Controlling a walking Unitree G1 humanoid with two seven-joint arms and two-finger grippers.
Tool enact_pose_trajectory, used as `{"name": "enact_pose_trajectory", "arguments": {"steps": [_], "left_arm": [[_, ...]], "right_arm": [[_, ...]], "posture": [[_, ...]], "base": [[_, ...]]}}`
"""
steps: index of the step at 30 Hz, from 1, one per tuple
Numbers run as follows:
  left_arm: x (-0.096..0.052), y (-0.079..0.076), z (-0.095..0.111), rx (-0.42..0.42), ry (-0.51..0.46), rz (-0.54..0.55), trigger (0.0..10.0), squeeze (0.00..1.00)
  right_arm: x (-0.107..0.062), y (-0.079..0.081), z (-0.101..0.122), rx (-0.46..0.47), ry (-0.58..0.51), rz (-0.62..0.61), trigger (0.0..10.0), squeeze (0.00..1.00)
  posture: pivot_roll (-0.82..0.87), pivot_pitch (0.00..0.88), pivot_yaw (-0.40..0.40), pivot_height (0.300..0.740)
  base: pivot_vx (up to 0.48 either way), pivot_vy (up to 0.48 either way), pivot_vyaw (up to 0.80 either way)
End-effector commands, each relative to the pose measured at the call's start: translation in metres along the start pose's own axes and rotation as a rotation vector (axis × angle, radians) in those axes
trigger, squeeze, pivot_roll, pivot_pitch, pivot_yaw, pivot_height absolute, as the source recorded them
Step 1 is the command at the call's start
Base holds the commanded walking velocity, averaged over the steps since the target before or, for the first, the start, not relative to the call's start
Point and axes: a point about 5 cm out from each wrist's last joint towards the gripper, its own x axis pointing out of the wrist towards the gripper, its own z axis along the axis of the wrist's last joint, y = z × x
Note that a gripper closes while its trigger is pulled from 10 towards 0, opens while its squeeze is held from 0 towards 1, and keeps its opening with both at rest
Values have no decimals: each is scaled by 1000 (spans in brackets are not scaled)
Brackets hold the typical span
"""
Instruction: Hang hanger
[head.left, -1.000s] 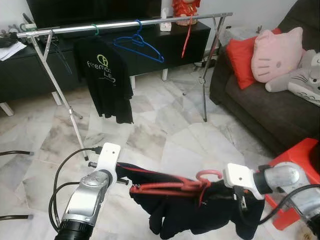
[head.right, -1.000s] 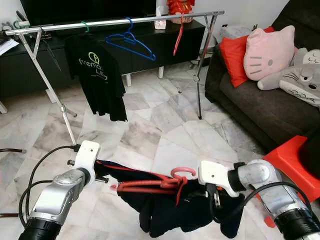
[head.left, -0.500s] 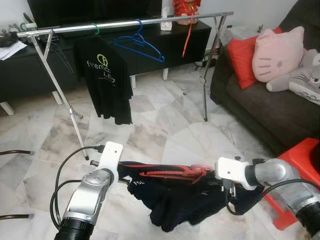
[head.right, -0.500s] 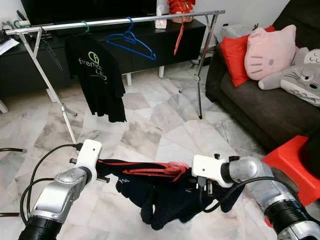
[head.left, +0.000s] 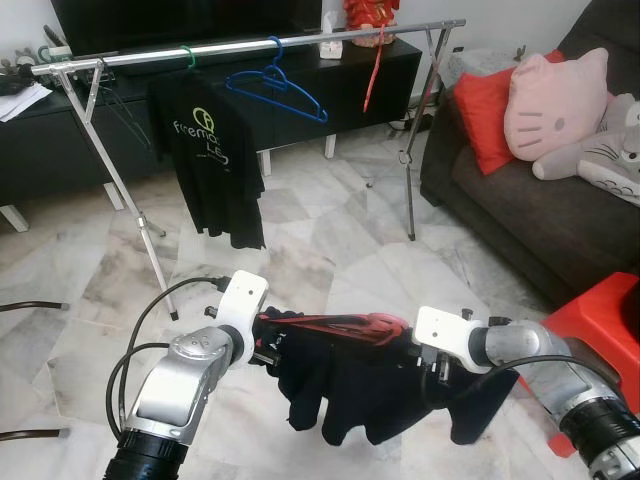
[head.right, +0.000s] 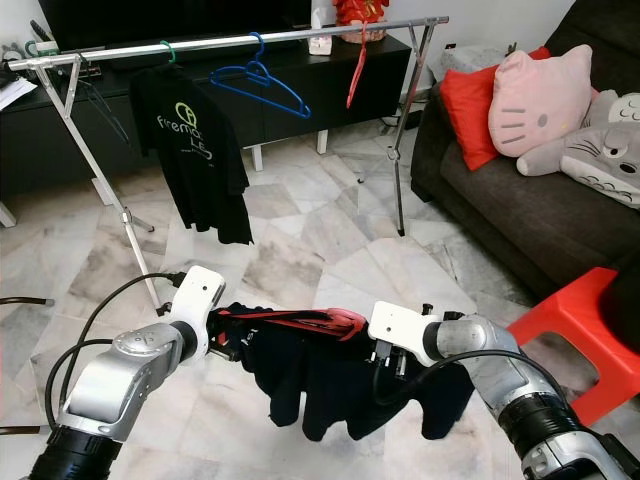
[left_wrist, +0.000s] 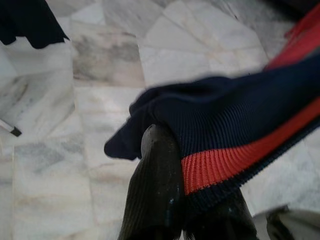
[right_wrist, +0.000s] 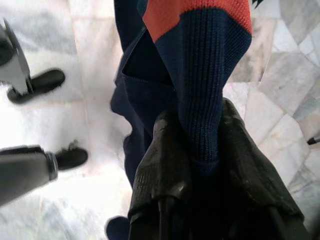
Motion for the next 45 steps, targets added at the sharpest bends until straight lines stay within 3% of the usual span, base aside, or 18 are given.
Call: {"name": "enact_pose_trajectory", "arguments": {"steps": [1, 8, 16, 26, 30, 35, 36, 40, 45], "left_arm": [[-2, 0, -4, 38, 28, 4, 10000, 0], [0, -10, -7, 72, 51, -40, 10000, 0], [0, -12, -1, 64, 32, -51, 10000, 0], [-1, -20, 26, -37, -92, -100, 10000, 0], [-1, -25, 31, -67, -114, -135, 10000, 0], [-1, -31, 32, -73, -114, -162, 10000, 0], [-1, -33, 32, -72, -110, -169, 10000, 0], [1, -35, 29, -45, -99, -171, 10000, 0], [1, -34, 30, -42, -103, -163, 10000, 0]], "right_arm": [[-9, -12, 5, 44, -47, -53, 10000, 0], [-8, -15, 23, 111, -171, -45, 10000, 0], [-2, -8, 15, 68, -88, -26, 10000, 0], [13, 8, 10, 59, 9, 10, 10000, 0], [17, 4, 15, 77, 8, -43, 10000, 0], [22, -3, 31, 137, -67, -96, 10000, 0], [24, -3, 42, 183, -140, -77, 10000, 0], [26, 11, 68, 217, -292, 61, 10000, 0], [32, 22, 66, 171, -246, 116, 10000, 0]], "posture": [[-111, 41, -30, 740], [-112, 40, -29, 740], [-109, 39, -33, 740], [-101, 37, -32, 740], [-100, 36, -32, 740], [-99, 33, -31, 740], [-99, 33, -31, 740], [-95, 31, -31, 740], [-92, 31, -32, 740]], "base": [[0, 0, 0], [0, 0, 0], [0, 0, 0], [0, 0, 0], [0, 0, 0], [0, 0, 0], [0, 0, 0], [0, 0, 0], [0, 0, 0]]}}
